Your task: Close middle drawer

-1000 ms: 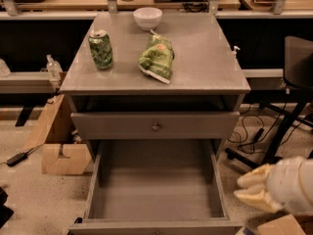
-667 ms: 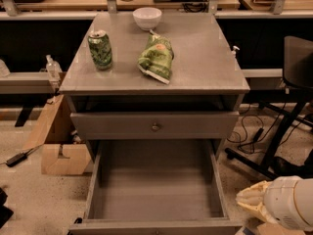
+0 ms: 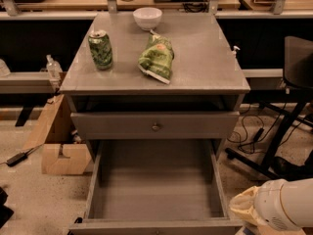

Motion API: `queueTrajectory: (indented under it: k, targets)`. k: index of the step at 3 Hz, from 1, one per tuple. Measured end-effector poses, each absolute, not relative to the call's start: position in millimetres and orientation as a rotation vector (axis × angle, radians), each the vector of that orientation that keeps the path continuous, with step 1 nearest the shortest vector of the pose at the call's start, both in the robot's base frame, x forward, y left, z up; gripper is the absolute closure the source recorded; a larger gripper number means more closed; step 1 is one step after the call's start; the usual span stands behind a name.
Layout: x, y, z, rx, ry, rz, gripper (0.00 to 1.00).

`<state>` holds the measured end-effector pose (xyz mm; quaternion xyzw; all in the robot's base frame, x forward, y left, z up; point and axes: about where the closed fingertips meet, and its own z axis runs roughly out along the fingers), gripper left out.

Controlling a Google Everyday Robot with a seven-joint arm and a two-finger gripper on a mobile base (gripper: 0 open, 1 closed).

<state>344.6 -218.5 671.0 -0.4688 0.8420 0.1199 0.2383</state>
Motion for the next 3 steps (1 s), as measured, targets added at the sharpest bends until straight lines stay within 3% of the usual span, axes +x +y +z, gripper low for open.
queueTrajectory:
  k: [3]
  targets:
    - [299.1,-223.2,460.9,-1.26,2.454,0.448,1.0]
